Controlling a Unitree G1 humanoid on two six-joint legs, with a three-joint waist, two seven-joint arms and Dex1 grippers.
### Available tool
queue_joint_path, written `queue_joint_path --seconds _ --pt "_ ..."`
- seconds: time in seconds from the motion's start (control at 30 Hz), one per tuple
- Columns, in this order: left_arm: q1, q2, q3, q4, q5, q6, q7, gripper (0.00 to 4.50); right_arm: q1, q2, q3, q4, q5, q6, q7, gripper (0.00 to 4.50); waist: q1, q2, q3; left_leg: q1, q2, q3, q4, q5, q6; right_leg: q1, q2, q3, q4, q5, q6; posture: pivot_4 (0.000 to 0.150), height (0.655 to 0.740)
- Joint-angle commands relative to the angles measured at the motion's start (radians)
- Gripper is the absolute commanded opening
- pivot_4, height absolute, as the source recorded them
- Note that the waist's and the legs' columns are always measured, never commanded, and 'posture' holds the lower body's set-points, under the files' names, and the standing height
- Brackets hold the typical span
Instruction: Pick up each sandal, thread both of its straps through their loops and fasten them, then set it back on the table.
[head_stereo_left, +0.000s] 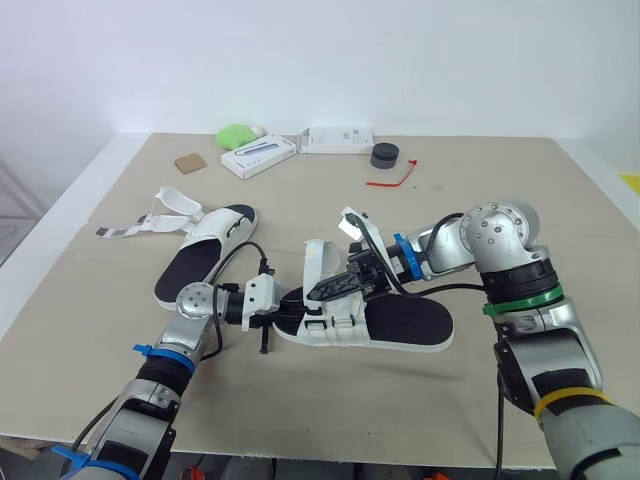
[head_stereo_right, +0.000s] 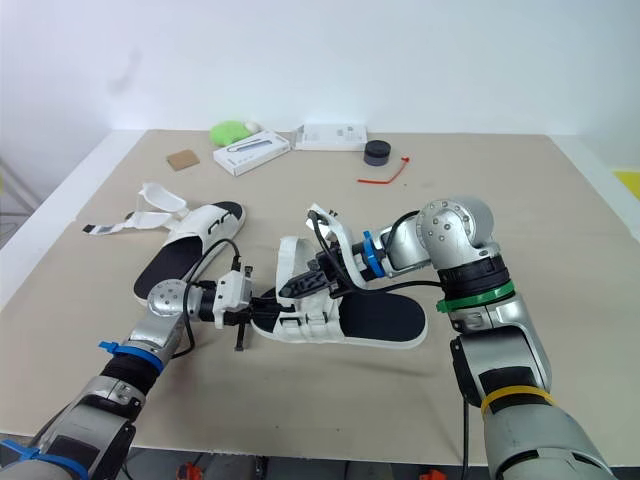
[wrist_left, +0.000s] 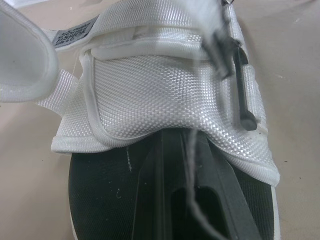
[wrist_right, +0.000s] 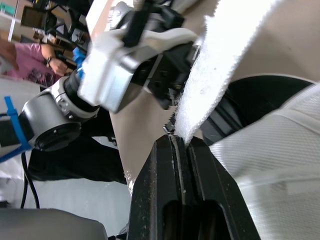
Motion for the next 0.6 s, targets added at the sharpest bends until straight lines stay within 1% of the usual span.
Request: queue_joint_path --seconds 0.03,0.27,0.43,0.6 --pt "0.074 0.006 -0.128 0.13 0.155 0.036 -0.001 0.0 -0.02 -0.002 0.011 -0.01 0.023 -0.002 -0.008 0.03 0.0 0.0 0.0 0.0 0.0 0.0 0.0 0.0 0.0 0.0 0.0 0.0 0.0 0.0 0.0 0.15 0.74" --pt "0.082 0.016 -0.136 0.119 0.158 0.027 0.001 0.0 -0.03 0.007 0.006 0.045 -0.004 -0.002 -0.012 0.03 0.0 0.0 0.0 0.0 0.0 0.0 0.0 0.0 0.0 0.0 0.0 0.0 0.0 0.0 0.0 0.15 0.74" --pt "0.084 0.019 -0.138 0.09 0.147 0.038 -0.011 0.0 -0.042 -0.014 0.029 0.075 0.084 -0.002 -0.021 0.03 0.0 0.0 0.0 0.0 0.0 -0.001 0.0 0.0 0.001 0.0 0.0 0.0 0.001 0.0 0.0 0.15 0.74" --pt "0.08 0.014 -0.135 0.045 0.125 0.084 -0.023 0.0 -0.046 -0.015 0.03 0.113 0.179 -0.002 -0.073 0.03 0.0 0.0 0.0 0.0 0.0 -0.001 0.0 0.0 0.001 0.0 0.0 0.0 0.001 0.0 -0.001 0.15 0.74"
